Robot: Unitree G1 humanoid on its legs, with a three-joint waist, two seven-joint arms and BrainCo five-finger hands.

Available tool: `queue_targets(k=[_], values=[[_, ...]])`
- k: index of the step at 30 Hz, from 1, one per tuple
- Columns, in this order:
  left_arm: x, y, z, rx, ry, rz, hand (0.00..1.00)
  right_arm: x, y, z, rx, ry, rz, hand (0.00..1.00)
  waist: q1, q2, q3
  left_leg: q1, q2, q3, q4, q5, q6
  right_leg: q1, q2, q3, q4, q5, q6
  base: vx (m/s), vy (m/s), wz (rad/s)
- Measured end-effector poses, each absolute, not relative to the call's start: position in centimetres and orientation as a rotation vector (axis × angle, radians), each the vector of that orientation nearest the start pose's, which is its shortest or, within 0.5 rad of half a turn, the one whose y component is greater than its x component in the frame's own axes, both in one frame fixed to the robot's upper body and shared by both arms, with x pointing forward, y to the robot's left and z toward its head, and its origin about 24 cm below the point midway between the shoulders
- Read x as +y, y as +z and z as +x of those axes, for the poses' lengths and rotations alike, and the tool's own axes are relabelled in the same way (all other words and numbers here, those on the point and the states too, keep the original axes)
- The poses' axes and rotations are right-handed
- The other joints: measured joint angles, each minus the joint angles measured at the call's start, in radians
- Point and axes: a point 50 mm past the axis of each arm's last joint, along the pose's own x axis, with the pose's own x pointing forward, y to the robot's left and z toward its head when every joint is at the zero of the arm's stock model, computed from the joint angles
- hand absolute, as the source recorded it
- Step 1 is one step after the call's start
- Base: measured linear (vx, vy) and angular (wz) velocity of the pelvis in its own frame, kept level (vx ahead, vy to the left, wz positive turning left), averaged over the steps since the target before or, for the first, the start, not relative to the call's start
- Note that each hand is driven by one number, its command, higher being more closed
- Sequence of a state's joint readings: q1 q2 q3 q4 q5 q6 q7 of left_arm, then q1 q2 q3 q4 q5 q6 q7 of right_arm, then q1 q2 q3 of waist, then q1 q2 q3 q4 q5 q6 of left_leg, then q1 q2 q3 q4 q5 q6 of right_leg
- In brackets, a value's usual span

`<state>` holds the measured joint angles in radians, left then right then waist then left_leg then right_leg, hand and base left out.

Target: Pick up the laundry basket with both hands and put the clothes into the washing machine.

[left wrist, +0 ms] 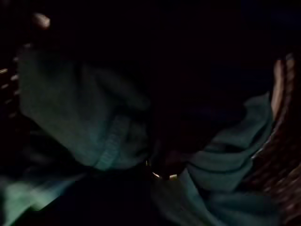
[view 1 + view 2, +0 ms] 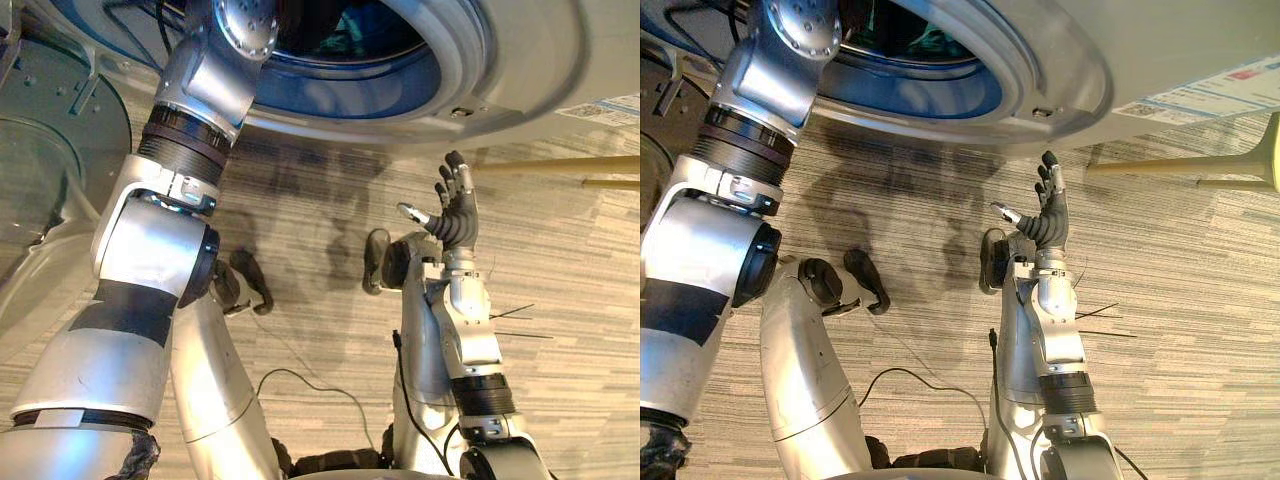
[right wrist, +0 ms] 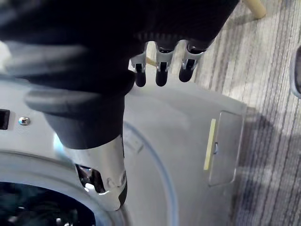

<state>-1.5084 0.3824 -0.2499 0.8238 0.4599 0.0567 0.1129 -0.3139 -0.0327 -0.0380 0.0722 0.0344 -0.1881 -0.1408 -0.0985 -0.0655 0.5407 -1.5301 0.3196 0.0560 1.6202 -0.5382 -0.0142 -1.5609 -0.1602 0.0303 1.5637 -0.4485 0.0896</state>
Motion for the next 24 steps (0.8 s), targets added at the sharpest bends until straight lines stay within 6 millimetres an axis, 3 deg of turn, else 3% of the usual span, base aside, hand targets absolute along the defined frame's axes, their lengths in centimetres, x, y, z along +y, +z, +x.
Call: queue_targets(k=[3, 8, 14, 21, 24], values=[[11.3, 37.4, 39.6, -0.629, 0.162, 0.977, 0.0, -14.8, 12.6, 30.3, -0.415, -0.059, 0.037, 0.0, 0.004, 0.0, 0.0, -0.002, -0.005, 0.001, -0.004, 0.0, 0.0, -0.001, 0.0, 0.0, -0.003, 0.0, 0.001, 0.01, -0.001, 0.01], [11.5, 37.7, 39.5, -0.635, 0.18, 0.992, 0.0, -15.1, 12.5, 30.3, -0.412, -0.049, 0.033, 0.0, 0.013, 0.001, 0.0, -0.002, -0.007, 0.0, -0.007, 0.0, 0.001, 0.0, -0.009, 0.001, -0.002, -0.003, 0.005, 0.0, -0.002, 0.01], [12.2, 37.0, 38.7, -0.707, 0.149, 0.795, 0.0, -15.7, 12.2, 30.1, -0.404, -0.068, 0.005, 0.0, 0.038, 0.002, 0.001, 0.01, -0.011, -0.002, -0.014, 0.002, 0.001, 0.007, -0.013, 0.001, 0.002, -0.009, 0.005, 0.01, -0.013, 0.03], [13.9, 32.4, 38.3, -0.679, 0.083, 0.868, 0.0, -16.0, 10.5, 30.2, -0.334, -0.054, -0.049, 0.0, 0.063, 0.007, 0.002, 0.069, -0.029, -0.005, -0.099, 0.033, -0.007, 0.079, -0.019, -0.027, -0.069, -0.008, 0.001, 0.03, -0.017, 0.09], [14.9, 31.6, 37.8, -0.661, 0.027, 0.865, 0.0, -16.0, 9.7, 30.0, -0.297, -0.033, -0.056, 0.0, 0.071, 0.009, 0.001, 0.1, -0.037, -0.004, -0.142, 0.048, -0.015, 0.112, -0.021, -0.036, -0.103, -0.006, -0.002, 0.05, -0.035, 0.08]])
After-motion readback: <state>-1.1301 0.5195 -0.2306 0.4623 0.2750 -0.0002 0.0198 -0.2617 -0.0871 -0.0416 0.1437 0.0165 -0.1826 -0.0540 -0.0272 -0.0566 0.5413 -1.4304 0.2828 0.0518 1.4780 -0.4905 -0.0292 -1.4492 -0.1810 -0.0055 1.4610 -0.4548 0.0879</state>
